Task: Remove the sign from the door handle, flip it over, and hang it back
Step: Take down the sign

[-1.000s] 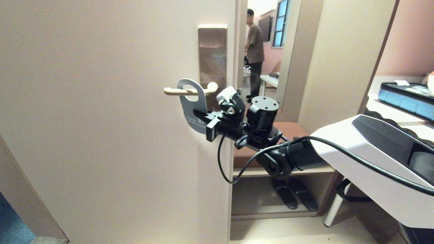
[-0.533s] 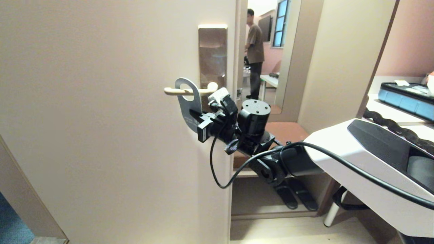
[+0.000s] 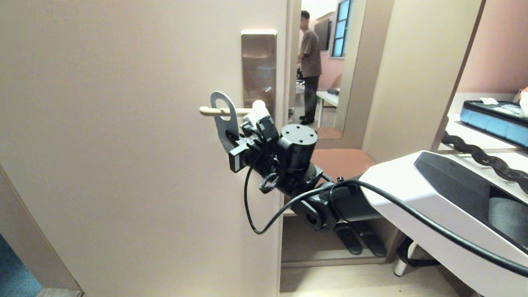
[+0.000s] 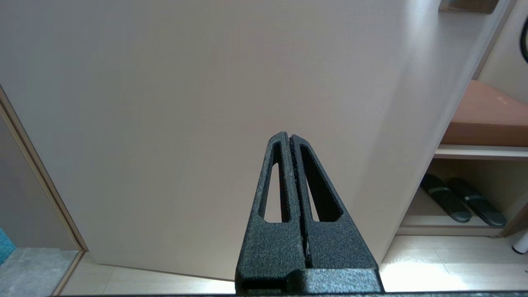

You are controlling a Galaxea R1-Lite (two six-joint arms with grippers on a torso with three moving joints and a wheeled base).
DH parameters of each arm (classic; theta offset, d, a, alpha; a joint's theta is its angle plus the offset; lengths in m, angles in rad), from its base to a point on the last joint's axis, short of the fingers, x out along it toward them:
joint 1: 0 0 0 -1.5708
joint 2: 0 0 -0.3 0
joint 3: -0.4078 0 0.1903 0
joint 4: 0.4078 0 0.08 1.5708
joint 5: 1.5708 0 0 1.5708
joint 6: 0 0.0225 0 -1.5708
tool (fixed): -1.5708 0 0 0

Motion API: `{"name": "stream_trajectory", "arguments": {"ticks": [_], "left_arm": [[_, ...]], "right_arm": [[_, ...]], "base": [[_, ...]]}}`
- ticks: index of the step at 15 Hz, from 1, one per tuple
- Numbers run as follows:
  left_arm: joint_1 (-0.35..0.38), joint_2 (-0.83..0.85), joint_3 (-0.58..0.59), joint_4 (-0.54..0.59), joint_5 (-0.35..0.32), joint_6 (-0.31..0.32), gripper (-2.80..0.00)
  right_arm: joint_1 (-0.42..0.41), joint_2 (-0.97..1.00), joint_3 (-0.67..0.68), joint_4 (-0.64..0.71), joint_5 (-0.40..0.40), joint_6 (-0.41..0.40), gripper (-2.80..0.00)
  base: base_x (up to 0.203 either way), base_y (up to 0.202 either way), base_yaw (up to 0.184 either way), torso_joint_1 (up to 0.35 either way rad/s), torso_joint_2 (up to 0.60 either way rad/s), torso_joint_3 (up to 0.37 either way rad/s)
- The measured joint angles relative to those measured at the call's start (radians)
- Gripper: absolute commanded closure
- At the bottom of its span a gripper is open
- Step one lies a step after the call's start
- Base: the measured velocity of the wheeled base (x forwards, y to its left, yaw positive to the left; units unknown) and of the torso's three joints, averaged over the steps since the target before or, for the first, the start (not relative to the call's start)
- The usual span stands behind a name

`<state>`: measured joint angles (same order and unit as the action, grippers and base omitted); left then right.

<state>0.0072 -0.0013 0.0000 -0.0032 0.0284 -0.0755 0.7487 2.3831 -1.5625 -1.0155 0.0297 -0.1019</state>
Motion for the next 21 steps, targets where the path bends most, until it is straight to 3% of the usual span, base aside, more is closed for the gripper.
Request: {"name": "stream_trajectory", "arguments": {"ticks": [8,12,18,21], "left_arm": [[0.000,0.000,0.000,0.000,0.000,0.000,0.00],[0.000,0.000,0.000,0.000,0.000,0.000,0.00],[0.000,0.000,0.000,0.000,0.000,0.000,0.00],[0.000,0.000,0.000,0.000,0.000,0.000,0.00]], "right_arm": [[0.014,0.078,-0.112,0.001,-0.096,-0.001,0.00],[0.014,0.098,-0.131,0.001,-0.100,-0.002,0.00],[0.022,0.168,-0.311,0.026,-0.100,-0.020,0.00],[0.030,0.195,-0.339,0.020,-0.100,-0.021,0.00]], "base": [[0.000,0.000,0.000,0.000,0.00,0.000],[0.000,0.000,0.000,0.000,0.00,0.000],[0.000,0.000,0.000,0.000,0.00,0.000],[0.000,0.000,0.000,0.000,0.00,0.000]]}}
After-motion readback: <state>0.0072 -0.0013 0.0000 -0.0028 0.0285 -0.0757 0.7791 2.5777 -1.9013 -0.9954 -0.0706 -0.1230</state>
